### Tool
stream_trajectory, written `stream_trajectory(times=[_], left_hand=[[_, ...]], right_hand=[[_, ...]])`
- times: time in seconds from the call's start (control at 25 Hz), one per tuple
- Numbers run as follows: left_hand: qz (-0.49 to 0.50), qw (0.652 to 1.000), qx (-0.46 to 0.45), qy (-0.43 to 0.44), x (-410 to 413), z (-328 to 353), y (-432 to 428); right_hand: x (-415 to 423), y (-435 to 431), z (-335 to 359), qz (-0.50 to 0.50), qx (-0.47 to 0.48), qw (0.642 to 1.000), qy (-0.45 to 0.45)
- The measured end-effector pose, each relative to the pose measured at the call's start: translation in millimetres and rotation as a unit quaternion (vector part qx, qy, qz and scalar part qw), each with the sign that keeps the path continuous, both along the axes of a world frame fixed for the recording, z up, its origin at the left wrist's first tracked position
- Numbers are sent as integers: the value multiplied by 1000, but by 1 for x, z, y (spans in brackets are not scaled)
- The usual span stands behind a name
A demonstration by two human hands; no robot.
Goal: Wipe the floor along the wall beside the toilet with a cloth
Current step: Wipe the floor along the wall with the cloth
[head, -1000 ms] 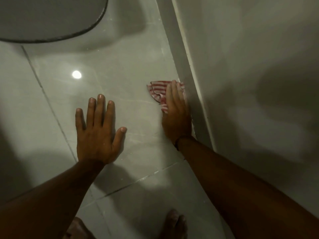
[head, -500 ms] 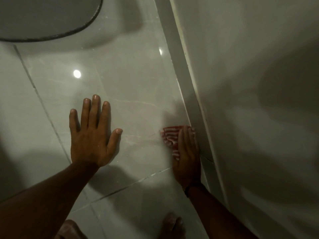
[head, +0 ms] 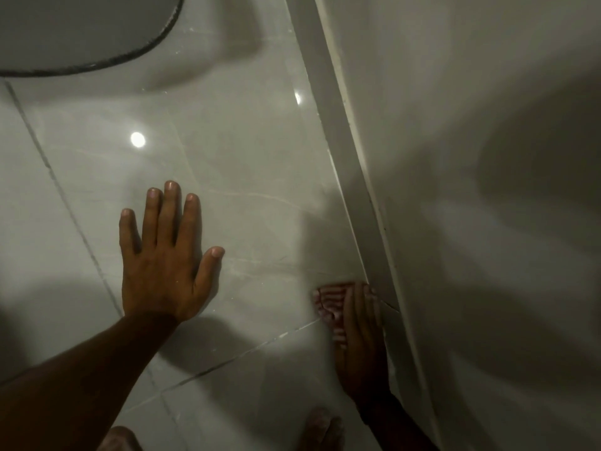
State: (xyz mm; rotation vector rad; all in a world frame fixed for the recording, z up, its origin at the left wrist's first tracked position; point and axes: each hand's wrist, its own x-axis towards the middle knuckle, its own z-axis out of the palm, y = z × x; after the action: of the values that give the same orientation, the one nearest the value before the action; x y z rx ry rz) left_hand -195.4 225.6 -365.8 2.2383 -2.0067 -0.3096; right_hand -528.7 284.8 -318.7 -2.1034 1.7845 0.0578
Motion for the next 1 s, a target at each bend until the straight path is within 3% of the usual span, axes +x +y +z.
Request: stream_trajectory(times=[0.2, 0.36, 0.48, 0.72, 1.0], left_hand=[[-9, 1000, 1, -1, 2, -3, 1], [-11, 1000, 12, -2, 4, -6, 2], [-14, 1000, 6, 1, 3, -6, 1], [-12, 1000, 14, 3, 4, -5, 2], [-21, 1000, -3, -10, 4, -6, 2]], right_hand=[[90, -156, -11, -15, -17, 995, -97], [151, -258, -18, -10, -20, 997, -79], [135, -243, -16, -5, -12, 995, -98], [61, -94, 18, -96, 60, 987, -115], [129, -200, 1, -85, 11, 991, -105]])
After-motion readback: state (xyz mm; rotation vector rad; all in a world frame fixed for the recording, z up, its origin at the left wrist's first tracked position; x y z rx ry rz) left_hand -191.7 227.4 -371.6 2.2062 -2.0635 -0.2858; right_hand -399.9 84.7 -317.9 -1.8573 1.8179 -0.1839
